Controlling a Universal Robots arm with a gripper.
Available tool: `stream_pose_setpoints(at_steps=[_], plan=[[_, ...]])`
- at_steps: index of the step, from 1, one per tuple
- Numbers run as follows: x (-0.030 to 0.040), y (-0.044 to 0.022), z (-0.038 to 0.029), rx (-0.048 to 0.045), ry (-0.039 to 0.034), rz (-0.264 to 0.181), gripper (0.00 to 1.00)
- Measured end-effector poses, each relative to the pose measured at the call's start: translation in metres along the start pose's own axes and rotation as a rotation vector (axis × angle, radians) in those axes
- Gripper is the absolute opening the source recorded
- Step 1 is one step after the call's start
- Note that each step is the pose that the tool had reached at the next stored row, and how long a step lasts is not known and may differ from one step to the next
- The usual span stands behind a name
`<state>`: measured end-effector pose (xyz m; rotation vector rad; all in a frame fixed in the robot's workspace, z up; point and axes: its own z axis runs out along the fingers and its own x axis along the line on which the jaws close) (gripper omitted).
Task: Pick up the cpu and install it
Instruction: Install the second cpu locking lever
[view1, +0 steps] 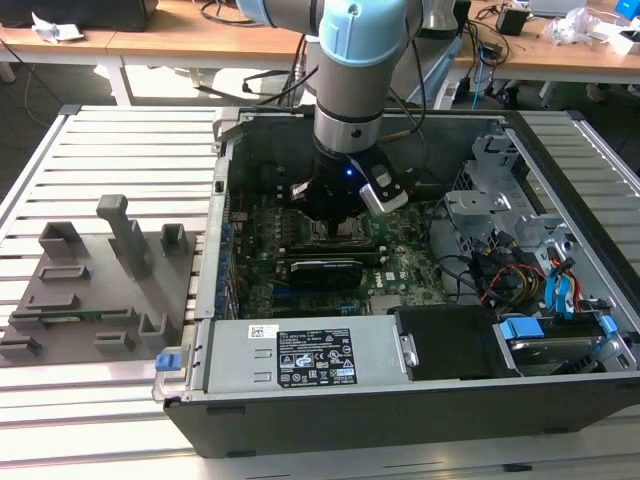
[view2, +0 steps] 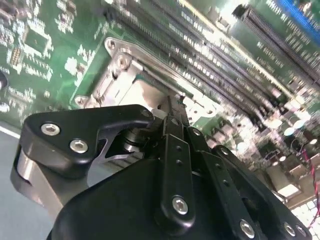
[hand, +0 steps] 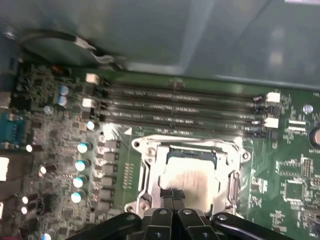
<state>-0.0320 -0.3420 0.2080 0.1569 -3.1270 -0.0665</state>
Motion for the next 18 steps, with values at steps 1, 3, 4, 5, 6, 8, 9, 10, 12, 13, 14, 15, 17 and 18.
stream_pose_setpoints(at_steps=[1,3,4,5,6,8,9,10,12,13,14,15,17,18], plan=[[-0.0020,0.0012,0.0000,0.0137,0.0020,0.000,0.11],[-0.0091,0.0087,0.0002,0.0446,0.0067,0.001,0.11],[-0.0111,0.0131,-0.0004,0.0557,0.0077,0.001,0.11],[-0.0117,0.0147,-0.0010,0.0586,0.0080,0.001,0.11],[-0.0120,0.0160,-0.0020,0.0611,0.0083,0.001,0.11],[-0.0127,0.0196,-0.0082,0.0644,0.0086,0.001,0.11],[-0.0128,0.0198,-0.0098,0.0643,0.0086,0.001,0.11],[-0.0128,0.0199,-0.0111,0.0643,0.0086,0.001,0.11],[-0.0128,0.0200,-0.0135,0.0643,0.0085,0.001,0.11],[-0.0128,0.0201,-0.0152,0.0643,0.0085,0.001,0.11],[-0.0128,0.0201,-0.0164,0.0643,0.0086,0.001,0.11],[-0.0127,0.0202,-0.0179,0.0643,0.0086,0.001,0.11],[-0.0127,0.0205,-0.0246,0.0644,0.0086,0.001,0.11],[-0.0127,0.0206,-0.0274,0.0643,0.0086,0.001,0.11]])
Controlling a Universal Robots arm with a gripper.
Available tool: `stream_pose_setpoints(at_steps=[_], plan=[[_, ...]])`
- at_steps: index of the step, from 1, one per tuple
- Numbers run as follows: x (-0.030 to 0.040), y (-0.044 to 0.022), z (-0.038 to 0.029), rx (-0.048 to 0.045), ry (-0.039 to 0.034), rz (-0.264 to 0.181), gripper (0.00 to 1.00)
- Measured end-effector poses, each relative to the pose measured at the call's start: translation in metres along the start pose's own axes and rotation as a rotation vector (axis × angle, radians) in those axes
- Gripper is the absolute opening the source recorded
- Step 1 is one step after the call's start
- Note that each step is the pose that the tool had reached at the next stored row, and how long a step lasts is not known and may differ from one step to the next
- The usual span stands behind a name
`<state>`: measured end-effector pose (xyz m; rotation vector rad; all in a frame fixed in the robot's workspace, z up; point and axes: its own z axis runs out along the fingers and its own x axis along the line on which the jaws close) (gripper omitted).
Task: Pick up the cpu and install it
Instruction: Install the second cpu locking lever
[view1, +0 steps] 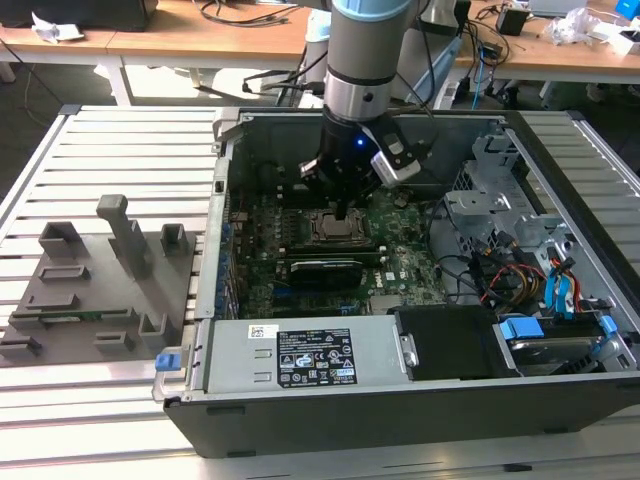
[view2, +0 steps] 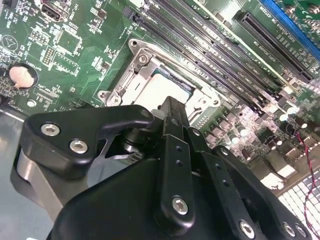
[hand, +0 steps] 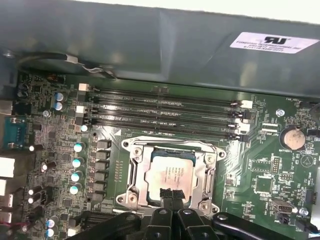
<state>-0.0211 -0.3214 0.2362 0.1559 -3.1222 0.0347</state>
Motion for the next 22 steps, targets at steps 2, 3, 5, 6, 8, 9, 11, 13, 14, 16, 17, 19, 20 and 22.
stream_pose_setpoints(at_steps=[2,3,5,6,8,9,11,13,14,16,17,19,20,22], plan=[[0.0001,-0.0001,-0.0035,0.0001,0.0000,0.000,0.11],[0.0001,-0.0001,-0.0048,0.0000,0.0000,0.000,0.11],[0.0001,-0.0002,-0.0086,0.0000,0.0000,0.000,0.11],[0.0002,-0.0002,-0.0110,0.0000,0.0000,0.000,0.11],[0.0002,-0.0003,-0.0137,0.0000,0.0000,0.000,0.11],[0.0003,-0.0003,-0.0157,0.0001,0.0000,0.000,0.11],[0.0003,-0.0004,-0.0186,0.0001,0.0000,0.000,0.11],[0.0004,-0.0004,-0.0222,0.0000,0.0000,0.000,0.11],[0.0004,-0.0005,-0.0233,0.0001,0.0000,0.000,0.11],[0.0004,-0.0005,-0.0260,0.0000,0.0000,0.000,0.11],[0.0005,-0.0006,-0.0285,0.0000,0.0000,0.000,0.11],[0.0006,-0.0007,-0.0346,0.0000,0.0000,0.000,0.11],[0.0006,-0.0007,-0.0350,0.0000,-0.0001,0.000,0.11],[0.0006,-0.0007,-0.0350,-0.0001,-0.0001,0.000,0.11]])
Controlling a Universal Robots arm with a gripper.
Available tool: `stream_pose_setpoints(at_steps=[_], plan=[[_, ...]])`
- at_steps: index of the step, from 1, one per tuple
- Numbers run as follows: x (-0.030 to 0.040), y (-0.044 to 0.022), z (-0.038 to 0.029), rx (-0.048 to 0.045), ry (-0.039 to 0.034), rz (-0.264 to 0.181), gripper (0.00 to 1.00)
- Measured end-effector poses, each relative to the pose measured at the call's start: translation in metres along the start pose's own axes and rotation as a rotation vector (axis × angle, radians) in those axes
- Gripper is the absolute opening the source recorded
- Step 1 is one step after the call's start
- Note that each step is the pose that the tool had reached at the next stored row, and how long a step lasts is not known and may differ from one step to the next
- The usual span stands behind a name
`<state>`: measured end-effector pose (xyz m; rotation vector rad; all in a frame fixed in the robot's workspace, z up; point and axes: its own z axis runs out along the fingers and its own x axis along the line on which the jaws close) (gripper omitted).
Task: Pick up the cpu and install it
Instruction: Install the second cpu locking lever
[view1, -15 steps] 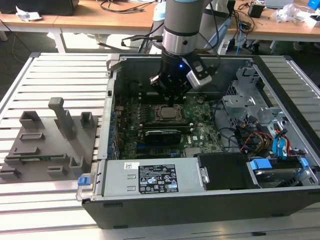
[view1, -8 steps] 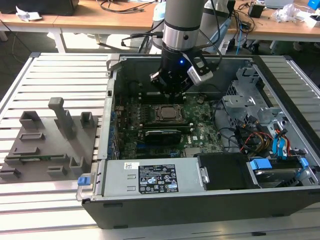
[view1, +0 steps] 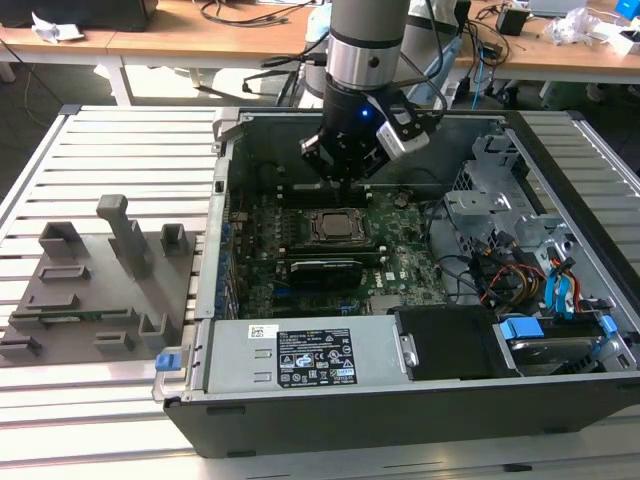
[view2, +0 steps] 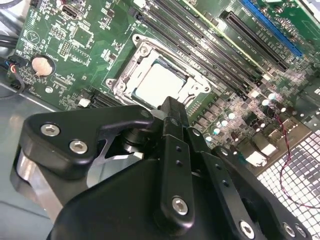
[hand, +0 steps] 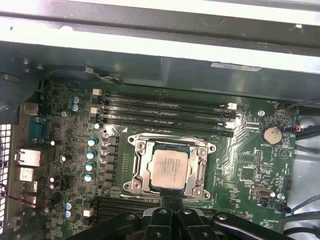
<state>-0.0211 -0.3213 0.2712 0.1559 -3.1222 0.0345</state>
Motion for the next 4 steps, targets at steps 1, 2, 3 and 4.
stream_pose_setpoints(at_steps=[1,2,3,4], plan=[[0.0000,0.0000,-0.0001,0.0000,0.0000,0.000,0.11],[0.0000,0.0000,-0.0001,0.0001,0.0001,0.000,0.11],[0.0000,0.0000,-0.0001,0.0001,0.0001,0.000,0.11],[0.0000,0.0000,-0.0001,0.0001,0.0001,0.000,0.11]])
